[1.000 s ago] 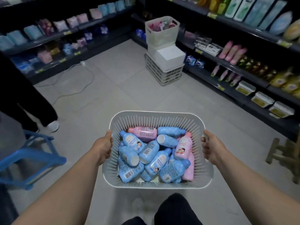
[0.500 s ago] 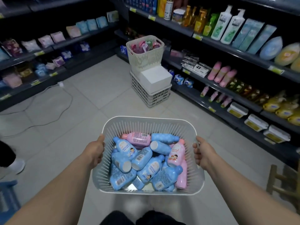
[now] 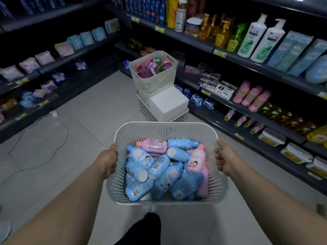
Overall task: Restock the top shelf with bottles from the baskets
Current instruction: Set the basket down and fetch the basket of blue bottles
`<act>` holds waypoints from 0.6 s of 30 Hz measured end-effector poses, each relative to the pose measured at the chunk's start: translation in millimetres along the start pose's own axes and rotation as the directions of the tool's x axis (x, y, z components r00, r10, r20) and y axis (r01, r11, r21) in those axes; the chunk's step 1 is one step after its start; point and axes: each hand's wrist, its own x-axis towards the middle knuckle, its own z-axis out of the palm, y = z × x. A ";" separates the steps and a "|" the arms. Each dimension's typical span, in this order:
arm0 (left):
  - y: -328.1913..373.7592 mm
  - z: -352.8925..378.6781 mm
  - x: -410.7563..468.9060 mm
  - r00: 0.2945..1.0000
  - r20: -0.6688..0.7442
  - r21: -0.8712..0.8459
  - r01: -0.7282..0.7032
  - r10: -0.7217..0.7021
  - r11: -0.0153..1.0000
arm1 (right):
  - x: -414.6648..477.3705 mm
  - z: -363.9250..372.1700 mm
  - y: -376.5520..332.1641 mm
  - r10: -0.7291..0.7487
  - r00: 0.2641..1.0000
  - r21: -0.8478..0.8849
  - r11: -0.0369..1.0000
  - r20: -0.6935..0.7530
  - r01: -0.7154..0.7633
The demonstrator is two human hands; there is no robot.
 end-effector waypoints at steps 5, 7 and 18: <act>81.4 14.7 64.4 0.999 0.035 0.062 -0.014 0.012 0.998 | 46.3 29.8 -54.6 0.015 1.000 0.049 0.999 -0.014 -0.014; 109.6 24.1 85.5 0.999 0.042 0.076 -0.020 0.016 0.997 | 62.2 39.0 -77.1 0.026 1.000 0.070 0.997 -0.014 -0.025; 208.6 93.7 197.1 0.999 -0.012 0.000 0.051 -0.051 0.999 | 191.2 73.7 -218.4 0.045 0.999 -0.056 0.998 0.030 -0.043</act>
